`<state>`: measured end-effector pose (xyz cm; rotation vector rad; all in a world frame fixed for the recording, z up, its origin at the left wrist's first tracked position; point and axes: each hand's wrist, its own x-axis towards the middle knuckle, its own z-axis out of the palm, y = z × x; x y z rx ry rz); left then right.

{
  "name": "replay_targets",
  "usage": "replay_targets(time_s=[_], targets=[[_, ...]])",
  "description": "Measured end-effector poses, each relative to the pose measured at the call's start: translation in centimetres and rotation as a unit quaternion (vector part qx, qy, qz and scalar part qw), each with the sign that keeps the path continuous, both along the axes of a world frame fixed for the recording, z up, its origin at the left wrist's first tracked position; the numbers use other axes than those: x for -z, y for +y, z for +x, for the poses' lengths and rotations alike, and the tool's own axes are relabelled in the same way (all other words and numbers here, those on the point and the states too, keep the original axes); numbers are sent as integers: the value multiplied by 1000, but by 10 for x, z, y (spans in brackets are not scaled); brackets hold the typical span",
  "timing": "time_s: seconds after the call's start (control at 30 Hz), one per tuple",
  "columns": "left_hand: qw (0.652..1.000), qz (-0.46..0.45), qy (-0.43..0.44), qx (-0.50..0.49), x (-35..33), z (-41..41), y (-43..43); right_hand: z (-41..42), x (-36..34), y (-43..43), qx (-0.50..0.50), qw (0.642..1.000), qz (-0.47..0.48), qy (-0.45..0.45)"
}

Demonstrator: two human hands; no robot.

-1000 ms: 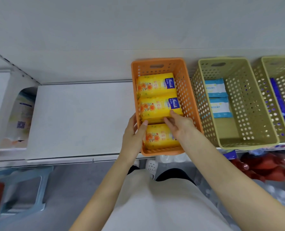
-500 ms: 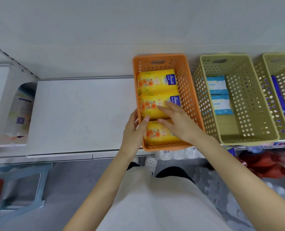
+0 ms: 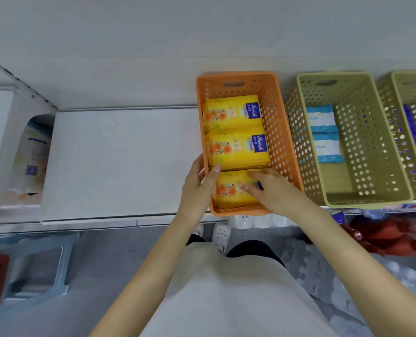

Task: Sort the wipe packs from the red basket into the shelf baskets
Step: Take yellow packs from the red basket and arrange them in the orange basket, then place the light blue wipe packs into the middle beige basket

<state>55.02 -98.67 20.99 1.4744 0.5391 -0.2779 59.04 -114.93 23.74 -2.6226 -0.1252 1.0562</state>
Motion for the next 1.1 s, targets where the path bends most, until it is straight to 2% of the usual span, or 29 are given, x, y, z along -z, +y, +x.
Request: replay_targets(time_s=[0.17, 0.33, 0.5, 0.67, 0.93, 1.1], targets=[[1000, 0, -4, -3, 1, 0, 0, 12, 0, -2, -43, 994, 31, 95], [1000, -6, -11, -3, -1, -1, 0, 20, -1, -5, -65, 989, 35, 125], [1000, -20, -4, -24, -5, -2, -2, 17, 3, -11, -31, 992, 70, 96], [997, 35, -8, -63, -8, -11, -4, 13, -4, -20, -48, 993, 92, 54], [972, 10, 3, -233, -24, -56, -12, 12, -38, -19, -47, 962, 265, 55], [942, 56, -14, -332, -35, -95, -1, -1, -49, 23, -142, 940, 307, -34]])
